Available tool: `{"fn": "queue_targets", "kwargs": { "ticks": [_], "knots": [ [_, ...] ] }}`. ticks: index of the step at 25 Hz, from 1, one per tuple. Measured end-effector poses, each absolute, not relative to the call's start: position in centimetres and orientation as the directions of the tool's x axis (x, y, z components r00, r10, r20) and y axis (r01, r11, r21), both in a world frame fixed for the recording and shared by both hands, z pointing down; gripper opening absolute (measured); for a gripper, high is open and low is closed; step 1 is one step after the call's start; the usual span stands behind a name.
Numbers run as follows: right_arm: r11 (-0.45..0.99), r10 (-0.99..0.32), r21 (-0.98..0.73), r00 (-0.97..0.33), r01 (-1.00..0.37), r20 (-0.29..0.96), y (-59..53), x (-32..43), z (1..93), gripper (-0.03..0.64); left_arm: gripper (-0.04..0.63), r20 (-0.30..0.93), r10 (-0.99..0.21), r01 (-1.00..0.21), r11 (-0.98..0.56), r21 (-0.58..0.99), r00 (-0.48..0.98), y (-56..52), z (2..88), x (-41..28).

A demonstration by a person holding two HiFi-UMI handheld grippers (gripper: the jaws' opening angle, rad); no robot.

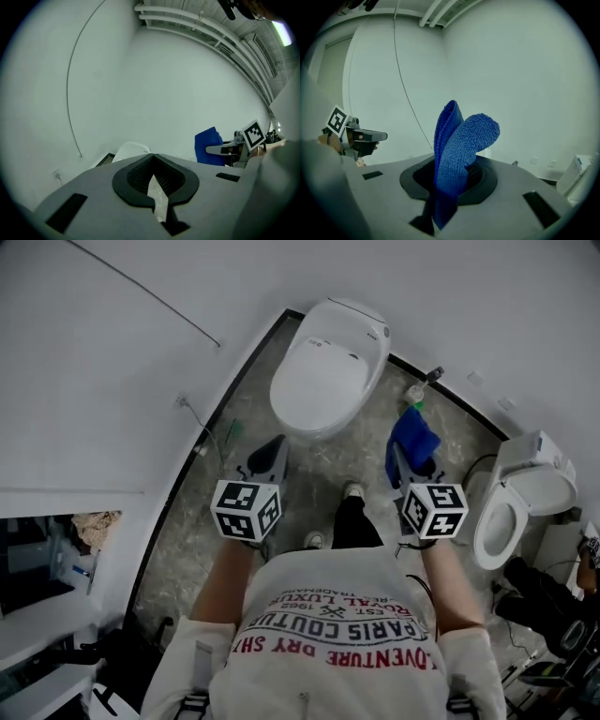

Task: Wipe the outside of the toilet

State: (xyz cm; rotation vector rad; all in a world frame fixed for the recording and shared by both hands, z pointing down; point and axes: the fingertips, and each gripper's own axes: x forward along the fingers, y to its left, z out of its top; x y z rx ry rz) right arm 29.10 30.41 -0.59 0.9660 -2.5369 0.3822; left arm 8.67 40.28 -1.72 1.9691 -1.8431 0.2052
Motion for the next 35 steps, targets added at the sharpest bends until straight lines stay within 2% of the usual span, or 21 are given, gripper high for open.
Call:
{"fn": "queue_targets", "kwargs": {
  "ticks": [12, 20, 25, 35],
  "knots": [
    [0.802, -0.435, -0.132, -0.721, -0.583, 0.54, 3.9, 23.1, 5.1, 0.072, 0.008, 0.457, -0.889, -0.964, 0.151, 0.219, -0.036, 18.2, 2.5, 3.3],
    [0.824, -0.342, -0.147, -0.686, -0.548, 0.643, -12.4, 20.1, 10.0, 0.072, 0.008, 0.506, -0.857, -0.933, 0.255, 0.255, -0.096, 3.8, 6.1, 0.2],
    [0.815, -0.31, -0.153, -0.643, -0.559, 0.7, -19.4, 18.0, 14.8, 0.072, 0.006, 0.545, -0.833, -0.923, 0.277, 0.267, -0.092, -2.1, 10.0, -2.5],
    [0.73, -0.338, -0.148, -0.542, -0.667, 0.769, -29.4, 13.7, 25.0, 0.072, 0.006, 0.599, -0.801, -0.913, 0.249, 0.324, -0.006, -10.6, 19.7, -8.0]
  ]
}}
